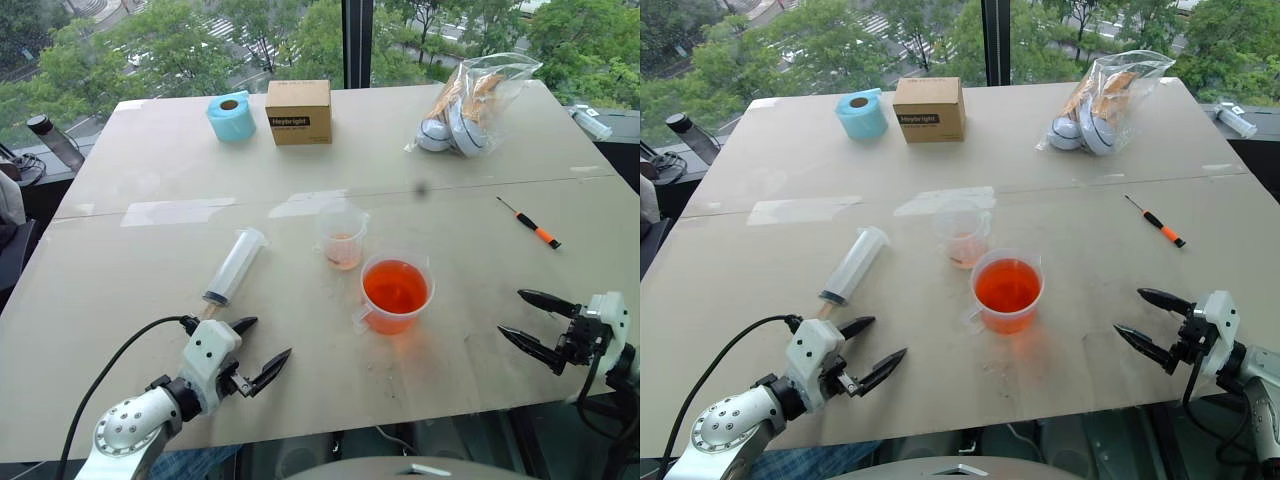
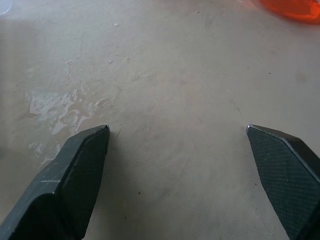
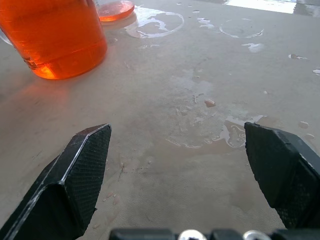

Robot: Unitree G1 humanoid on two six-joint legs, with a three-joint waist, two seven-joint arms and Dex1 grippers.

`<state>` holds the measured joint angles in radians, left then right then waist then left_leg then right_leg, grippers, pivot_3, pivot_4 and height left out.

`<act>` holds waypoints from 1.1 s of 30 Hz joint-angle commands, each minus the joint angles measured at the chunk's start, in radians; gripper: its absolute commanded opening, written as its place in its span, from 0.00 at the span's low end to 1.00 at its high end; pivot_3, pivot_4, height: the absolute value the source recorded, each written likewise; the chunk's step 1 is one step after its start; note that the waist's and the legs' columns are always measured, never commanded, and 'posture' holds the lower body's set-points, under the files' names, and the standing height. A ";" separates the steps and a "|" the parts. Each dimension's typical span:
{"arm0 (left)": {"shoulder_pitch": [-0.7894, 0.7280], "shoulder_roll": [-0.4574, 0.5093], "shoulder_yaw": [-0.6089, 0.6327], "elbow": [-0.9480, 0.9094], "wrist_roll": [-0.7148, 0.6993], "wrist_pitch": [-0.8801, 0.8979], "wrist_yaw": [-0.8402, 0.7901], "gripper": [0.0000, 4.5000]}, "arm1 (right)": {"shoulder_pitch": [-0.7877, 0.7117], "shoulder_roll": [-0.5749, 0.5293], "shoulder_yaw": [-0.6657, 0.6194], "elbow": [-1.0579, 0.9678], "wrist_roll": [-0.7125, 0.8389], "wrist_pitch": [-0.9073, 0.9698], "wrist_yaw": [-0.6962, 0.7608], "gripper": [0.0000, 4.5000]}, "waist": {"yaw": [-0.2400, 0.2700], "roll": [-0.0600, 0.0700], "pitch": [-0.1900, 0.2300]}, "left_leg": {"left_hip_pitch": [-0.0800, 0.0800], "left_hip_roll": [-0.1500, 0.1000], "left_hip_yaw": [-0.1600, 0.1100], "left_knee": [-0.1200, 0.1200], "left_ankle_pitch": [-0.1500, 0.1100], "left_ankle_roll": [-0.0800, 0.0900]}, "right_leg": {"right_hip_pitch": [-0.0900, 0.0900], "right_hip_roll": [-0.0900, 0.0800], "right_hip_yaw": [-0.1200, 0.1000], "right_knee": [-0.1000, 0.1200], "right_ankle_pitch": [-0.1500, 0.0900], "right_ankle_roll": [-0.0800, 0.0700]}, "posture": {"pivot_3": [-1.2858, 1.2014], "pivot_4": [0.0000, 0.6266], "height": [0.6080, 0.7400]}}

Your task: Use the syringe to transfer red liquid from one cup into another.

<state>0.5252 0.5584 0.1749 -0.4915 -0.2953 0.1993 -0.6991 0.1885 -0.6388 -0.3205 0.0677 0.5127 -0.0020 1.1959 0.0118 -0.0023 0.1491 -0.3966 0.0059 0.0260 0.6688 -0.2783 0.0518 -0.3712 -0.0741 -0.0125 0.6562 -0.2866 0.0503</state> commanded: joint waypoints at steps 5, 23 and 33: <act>-0.039 0.011 0.002 -0.061 -0.005 0.095 0.044 1.00 | -0.008 -0.014 -0.007 0.023 -0.010 -0.030 0.010 1.00 | 0.001 0.000 0.000 | 0.000 0.000 0.000 0.000 0.000 0.000 | 0.000 0.000 0.000 0.000 0.000 0.000 | 0.52 0.24 1.00; -0.118 0.098 0.025 -0.228 -0.075 0.449 0.087 1.00 | -0.011 -0.024 -0.010 0.013 -0.007 -0.007 0.007 1.00 | 0.001 0.000 0.000 | 0.000 0.000 0.000 0.000 0.000 0.000 | 0.000 0.000 0.000 0.000 0.000 0.000 | 0.52 0.24 1.00; -0.619 0.396 0.207 -0.232 -0.442 1.261 0.095 1.00 | -0.075 -0.076 -0.013 -0.040 0.029 0.067 0.027 1.00 | 0.000 0.000 0.001 | 0.000 0.000 -0.001 0.001 0.002 -0.003 | 0.000 0.002 -0.001 0.002 0.000 0.001 | 0.52 0.24 1.00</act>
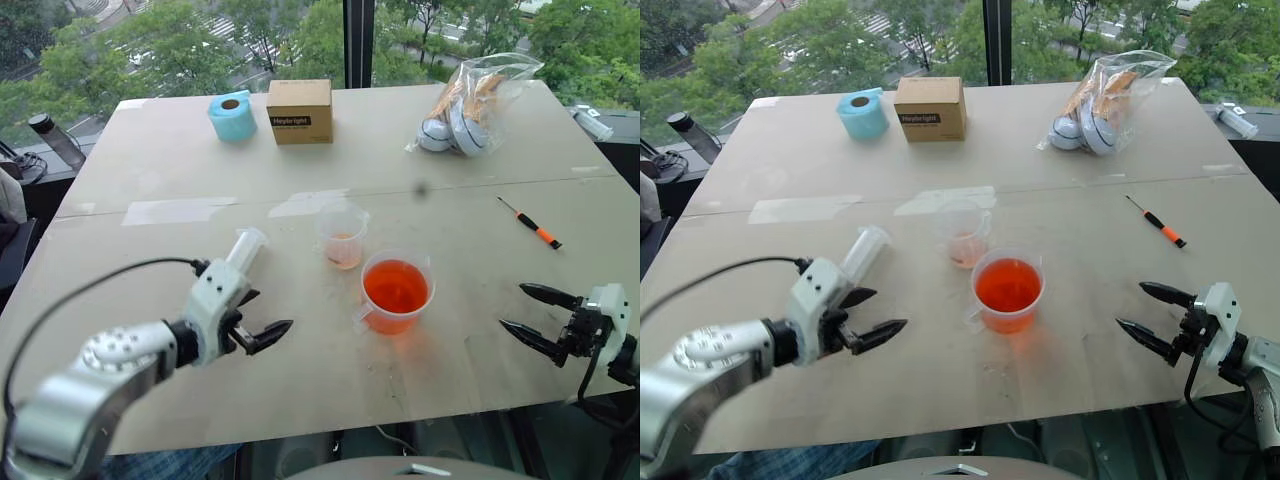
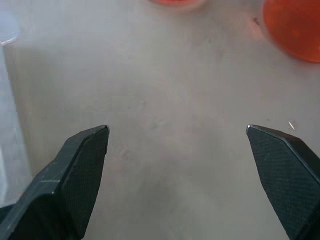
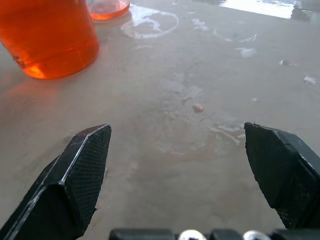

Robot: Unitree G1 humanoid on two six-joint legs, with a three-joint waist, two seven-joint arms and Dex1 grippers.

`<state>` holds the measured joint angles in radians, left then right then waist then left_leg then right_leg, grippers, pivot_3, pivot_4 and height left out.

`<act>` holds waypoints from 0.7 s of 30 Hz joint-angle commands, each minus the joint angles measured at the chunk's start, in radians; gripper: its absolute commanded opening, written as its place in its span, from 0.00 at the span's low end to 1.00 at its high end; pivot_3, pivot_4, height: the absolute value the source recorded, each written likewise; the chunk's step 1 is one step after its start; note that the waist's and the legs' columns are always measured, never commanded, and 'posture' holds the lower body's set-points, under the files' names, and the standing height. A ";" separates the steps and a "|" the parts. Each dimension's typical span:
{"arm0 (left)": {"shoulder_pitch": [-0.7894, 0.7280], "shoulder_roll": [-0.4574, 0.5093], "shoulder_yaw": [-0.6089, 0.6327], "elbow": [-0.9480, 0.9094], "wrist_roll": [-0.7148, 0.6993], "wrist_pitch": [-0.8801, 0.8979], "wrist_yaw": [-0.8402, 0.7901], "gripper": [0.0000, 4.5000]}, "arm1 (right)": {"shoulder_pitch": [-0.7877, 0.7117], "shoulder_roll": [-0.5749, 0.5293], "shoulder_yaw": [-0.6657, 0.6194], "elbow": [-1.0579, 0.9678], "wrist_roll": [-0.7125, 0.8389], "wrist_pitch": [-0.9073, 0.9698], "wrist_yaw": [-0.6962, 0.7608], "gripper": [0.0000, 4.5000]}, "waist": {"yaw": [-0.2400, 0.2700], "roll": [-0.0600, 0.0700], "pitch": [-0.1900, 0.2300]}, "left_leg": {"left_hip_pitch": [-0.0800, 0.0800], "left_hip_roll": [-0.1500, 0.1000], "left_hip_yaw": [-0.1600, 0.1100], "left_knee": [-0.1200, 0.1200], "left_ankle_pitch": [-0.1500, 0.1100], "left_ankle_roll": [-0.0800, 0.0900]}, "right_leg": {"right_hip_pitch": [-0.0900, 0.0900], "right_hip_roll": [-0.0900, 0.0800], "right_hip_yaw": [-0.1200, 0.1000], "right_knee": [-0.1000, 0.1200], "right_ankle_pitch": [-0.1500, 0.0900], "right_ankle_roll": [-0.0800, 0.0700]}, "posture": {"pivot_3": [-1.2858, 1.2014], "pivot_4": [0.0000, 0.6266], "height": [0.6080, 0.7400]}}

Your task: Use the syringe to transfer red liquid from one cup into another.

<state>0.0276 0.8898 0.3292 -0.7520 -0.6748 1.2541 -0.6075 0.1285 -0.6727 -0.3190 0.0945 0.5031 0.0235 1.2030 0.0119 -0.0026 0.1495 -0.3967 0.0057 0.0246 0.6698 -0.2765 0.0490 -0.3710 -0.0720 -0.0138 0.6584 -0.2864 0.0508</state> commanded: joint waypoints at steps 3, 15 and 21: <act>-0.321 0.135 0.029 0.135 -0.105 0.347 0.026 1.00 | -0.047 -0.104 -0.021 -0.175 0.101 0.134 0.038 1.00 | -0.003 0.000 0.001 | 0.000 -0.001 0.000 0.000 0.001 -0.001 | 0.000 0.002 0.000 0.000 0.000 0.001 | 0.52 0.24 1.00; -0.748 0.360 -0.368 0.532 -0.193 0.360 0.066 1.00 | -0.445 -0.301 0.063 -0.525 0.376 0.549 -0.051 1.00 | -0.010 -0.011 0.009 | -0.004 -0.001 0.000 0.000 0.002 -0.003 | -0.004 0.002 0.001 0.000 0.000 0.001 | 0.52 0.24 1.00; -0.878 0.354 -0.560 0.580 -0.178 0.360 0.016 1.00 | -0.592 -0.300 0.101 -0.609 0.495 0.683 -0.123 1.00 | -0.001 -0.013 0.010 | -0.012 -0.001 -0.001 0.003 0.002 -0.003 | -0.010 0.002 0.000 0.001 0.000 0.002 | 0.52 0.24 1.00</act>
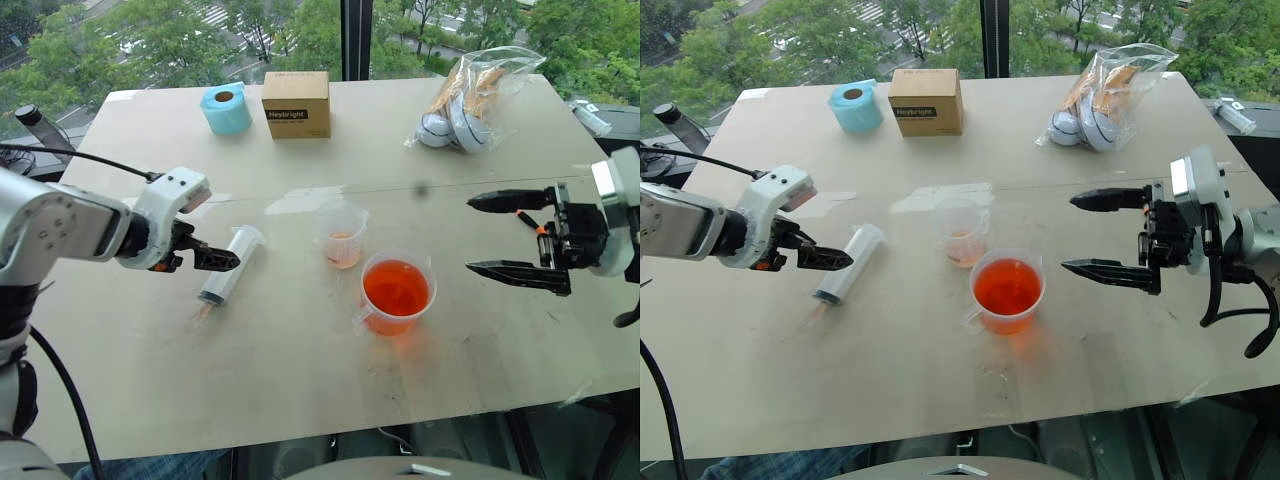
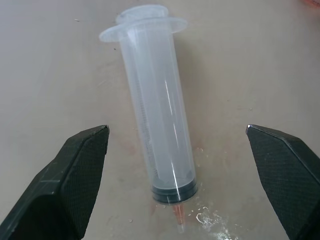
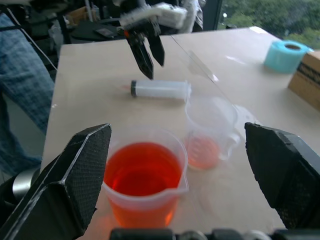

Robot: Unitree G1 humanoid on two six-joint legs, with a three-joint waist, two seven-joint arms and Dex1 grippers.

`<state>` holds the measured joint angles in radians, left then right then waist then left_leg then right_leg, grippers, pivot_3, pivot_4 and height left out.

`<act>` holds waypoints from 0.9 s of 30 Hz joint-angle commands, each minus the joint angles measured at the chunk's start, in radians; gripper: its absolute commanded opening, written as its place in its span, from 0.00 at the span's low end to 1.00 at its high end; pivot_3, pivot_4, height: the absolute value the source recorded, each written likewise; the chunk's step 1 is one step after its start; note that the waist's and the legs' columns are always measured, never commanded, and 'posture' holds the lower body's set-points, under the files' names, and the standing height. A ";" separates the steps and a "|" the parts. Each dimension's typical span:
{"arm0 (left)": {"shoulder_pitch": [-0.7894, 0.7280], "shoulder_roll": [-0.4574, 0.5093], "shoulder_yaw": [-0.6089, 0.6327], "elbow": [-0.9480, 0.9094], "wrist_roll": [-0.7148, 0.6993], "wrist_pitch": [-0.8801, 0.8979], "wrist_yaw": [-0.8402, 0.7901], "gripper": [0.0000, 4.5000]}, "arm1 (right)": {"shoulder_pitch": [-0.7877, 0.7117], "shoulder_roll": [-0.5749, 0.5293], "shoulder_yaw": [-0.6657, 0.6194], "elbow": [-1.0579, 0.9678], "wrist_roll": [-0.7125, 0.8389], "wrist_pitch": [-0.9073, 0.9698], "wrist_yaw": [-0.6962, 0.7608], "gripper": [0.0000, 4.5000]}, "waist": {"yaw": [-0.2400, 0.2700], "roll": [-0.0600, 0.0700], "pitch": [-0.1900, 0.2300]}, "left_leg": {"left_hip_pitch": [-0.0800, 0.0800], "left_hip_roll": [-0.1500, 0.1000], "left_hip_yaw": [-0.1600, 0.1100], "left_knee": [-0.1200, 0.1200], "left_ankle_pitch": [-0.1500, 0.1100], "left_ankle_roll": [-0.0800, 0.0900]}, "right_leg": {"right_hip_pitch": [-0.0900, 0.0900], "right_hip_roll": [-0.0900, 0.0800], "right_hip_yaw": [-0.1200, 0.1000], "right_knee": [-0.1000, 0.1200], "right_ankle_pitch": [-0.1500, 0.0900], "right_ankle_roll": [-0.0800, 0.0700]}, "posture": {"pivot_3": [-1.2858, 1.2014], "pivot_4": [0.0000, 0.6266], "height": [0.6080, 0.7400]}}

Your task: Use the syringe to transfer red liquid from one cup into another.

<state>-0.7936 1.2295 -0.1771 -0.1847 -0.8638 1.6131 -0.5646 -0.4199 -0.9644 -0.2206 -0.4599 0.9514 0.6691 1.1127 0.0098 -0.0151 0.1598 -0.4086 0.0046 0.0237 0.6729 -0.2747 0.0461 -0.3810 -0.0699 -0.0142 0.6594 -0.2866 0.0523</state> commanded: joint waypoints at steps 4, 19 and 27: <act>-0.127 0.022 -0.138 0.049 0.011 0.001 -0.071 1.00 | -0.032 -0.060 0.039 -0.102 -0.029 0.017 0.016 1.00 | 0.005 0.000 0.000 | -0.007 0.000 -0.001 0.004 0.000 0.000 | -0.006 0.001 -0.001 0.002 0.000 0.000 | 0.52 0.24 1.00; -0.319 -0.117 -0.435 0.316 0.354 -0.123 -0.180 1.00 | -0.040 0.005 0.027 -0.150 0.023 0.037 -0.097 1.00 | 0.006 -0.003 0.001 | -0.008 0.000 -0.001 0.010 0.000 0.001 | -0.005 0.006 -0.001 0.004 0.000 0.001 | 0.52 0.24 1.00; -0.362 -0.192 -0.520 0.398 0.449 -0.138 -0.276 1.00 | -0.031 0.011 0.024 -0.158 0.024 0.041 -0.115 1.00 | -0.001 -0.003 0.001 | -0.008 0.000 -0.001 0.010 0.000 0.001 | -0.005 0.006 0.000 0.004 0.000 0.001 | 0.52 0.24 1.00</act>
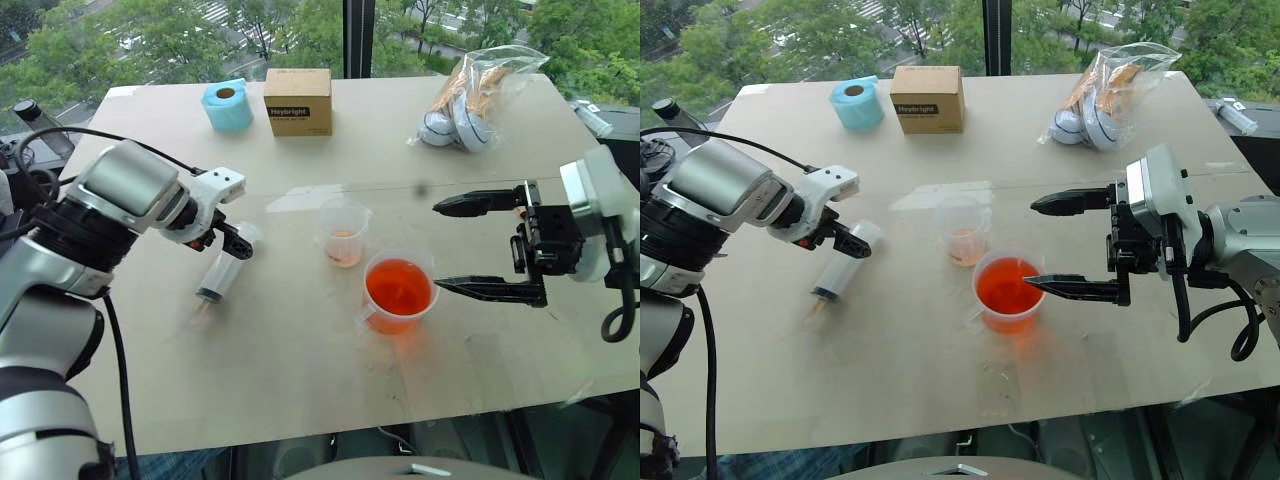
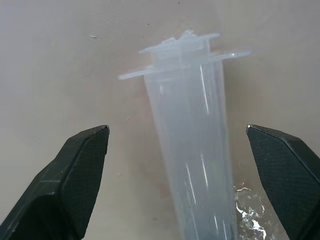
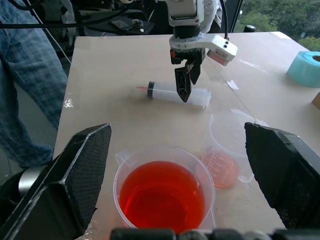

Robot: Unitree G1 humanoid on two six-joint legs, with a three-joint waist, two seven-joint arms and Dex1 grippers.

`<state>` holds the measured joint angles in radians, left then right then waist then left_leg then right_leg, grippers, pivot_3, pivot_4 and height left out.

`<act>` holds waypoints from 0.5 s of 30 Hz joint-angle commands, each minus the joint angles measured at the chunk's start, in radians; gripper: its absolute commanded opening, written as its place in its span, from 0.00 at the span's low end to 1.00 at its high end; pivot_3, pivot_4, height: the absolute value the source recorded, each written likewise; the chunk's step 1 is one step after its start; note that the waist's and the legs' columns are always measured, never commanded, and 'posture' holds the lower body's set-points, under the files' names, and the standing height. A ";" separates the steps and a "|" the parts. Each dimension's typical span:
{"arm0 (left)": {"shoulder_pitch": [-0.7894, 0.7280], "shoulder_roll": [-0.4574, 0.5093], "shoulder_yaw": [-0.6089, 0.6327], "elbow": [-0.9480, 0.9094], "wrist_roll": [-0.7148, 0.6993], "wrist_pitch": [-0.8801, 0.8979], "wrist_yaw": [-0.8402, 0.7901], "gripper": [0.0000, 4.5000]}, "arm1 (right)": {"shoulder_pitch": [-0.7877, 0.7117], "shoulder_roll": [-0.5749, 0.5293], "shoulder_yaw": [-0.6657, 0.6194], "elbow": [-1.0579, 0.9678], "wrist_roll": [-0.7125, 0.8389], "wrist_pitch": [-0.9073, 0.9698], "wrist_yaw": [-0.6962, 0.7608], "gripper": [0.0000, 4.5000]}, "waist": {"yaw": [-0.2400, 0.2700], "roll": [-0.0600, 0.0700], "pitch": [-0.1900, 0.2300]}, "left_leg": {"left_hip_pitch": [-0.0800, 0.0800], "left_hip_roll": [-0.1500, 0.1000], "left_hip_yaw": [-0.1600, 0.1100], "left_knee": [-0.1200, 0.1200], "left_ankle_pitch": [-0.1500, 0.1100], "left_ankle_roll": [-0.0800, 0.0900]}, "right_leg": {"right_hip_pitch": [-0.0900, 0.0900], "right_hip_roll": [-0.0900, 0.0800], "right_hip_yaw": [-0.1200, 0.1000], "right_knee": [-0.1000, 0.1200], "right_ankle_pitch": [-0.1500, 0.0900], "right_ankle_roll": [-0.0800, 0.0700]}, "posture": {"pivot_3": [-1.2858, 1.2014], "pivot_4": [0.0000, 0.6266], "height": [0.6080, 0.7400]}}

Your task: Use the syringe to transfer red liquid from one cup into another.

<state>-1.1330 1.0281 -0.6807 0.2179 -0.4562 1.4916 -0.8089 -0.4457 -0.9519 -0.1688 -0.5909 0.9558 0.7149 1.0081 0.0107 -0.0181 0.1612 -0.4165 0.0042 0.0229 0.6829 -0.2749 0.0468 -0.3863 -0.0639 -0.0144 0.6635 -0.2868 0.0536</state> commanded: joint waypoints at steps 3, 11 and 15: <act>-0.014 -0.009 -0.027 0.001 0.069 -0.025 -0.044 1.00 | -0.010 0.003 -0.021 -0.026 0.019 -0.004 -0.017 1.00 | -0.001 0.000 0.000 | 0.000 0.000 0.000 0.000 0.000 0.000 | 0.000 0.000 0.000 0.000 0.000 0.000 | 0.52 0.24 1.00; -0.016 -0.054 -0.013 0.029 0.103 -0.016 -0.070 0.49 | -0.010 0.006 -0.012 -0.027 0.014 -0.001 -0.023 1.00 | 0.002 0.000 0.000 | 0.000 0.000 0.000 0.001 0.000 0.000 | 0.000 0.000 0.000 0.000 0.000 0.000 | 0.52 0.24 1.00; -0.013 -0.053 -0.018 0.029 0.122 -0.032 -0.085 0.29 | -0.009 0.003 -0.011 -0.023 0.008 -0.002 -0.019 1.00 | 0.001 0.000 0.000 | 0.000 0.000 0.000 0.000 0.000 0.000 | 0.000 0.000 0.000 0.000 0.000 0.000 | 0.52 0.24 1.00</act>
<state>-1.1338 0.9647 -0.7154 0.2533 -0.3554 1.4756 -0.8825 -0.4465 -0.9431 -0.1661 -0.5912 0.9550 0.7177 0.9909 0.0122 -0.0181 0.1611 -0.4165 0.0044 0.0225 0.6833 -0.2749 0.0468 -0.3862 -0.0641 -0.0143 0.6639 -0.2867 0.0537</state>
